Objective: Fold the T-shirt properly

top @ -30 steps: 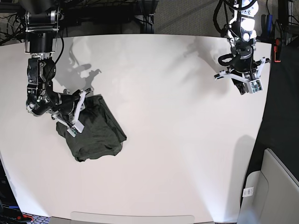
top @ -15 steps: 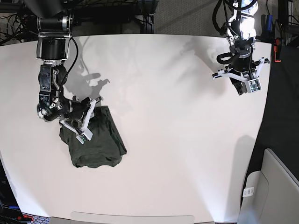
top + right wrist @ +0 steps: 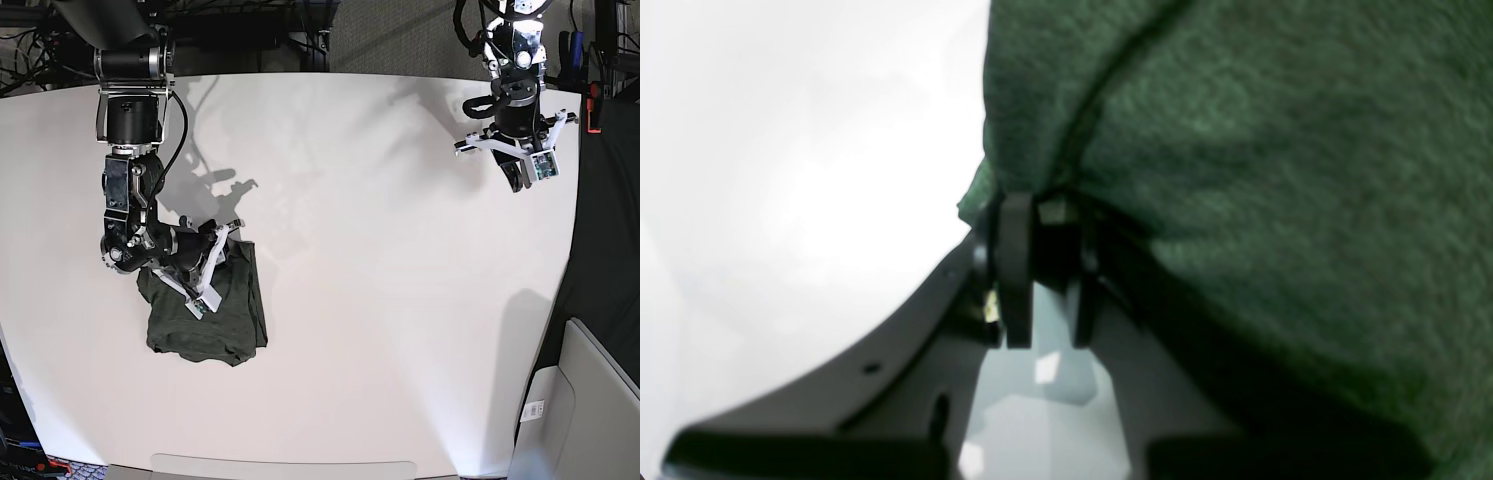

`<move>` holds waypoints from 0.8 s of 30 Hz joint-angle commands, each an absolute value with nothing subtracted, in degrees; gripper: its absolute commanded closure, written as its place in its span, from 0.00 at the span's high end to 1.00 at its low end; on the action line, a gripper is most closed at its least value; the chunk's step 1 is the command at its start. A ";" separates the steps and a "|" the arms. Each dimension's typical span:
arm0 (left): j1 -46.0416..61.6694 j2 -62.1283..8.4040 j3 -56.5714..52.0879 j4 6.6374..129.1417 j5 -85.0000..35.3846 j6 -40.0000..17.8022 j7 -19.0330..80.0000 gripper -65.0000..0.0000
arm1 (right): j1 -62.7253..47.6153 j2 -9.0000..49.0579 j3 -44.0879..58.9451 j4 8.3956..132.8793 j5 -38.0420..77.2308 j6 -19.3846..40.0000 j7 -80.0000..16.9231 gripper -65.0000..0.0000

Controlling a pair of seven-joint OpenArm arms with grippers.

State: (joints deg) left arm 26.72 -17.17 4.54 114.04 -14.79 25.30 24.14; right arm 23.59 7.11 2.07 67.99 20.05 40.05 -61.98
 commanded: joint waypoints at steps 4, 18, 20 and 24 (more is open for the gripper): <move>26.86 -17.54 2.07 115.21 -14.11 25.54 22.73 0.11 | 21.05 7.16 2.15 77.41 20.35 40.00 -66.42 0.11; 40.92 -17.45 1.45 118.46 -14.11 25.63 19.30 0.11 | -6.46 5.93 3.74 117.76 17.71 40.00 -69.93 0.11; 44.44 -17.45 1.71 118.46 -14.11 25.63 16.22 0.11 | -10.51 6.20 6.29 117.76 19.38 40.00 -69.58 0.11; 51.21 -17.45 1.71 118.46 -14.11 25.63 10.51 0.11 | -16.40 6.29 11.56 117.85 26.42 40.00 -69.67 0.11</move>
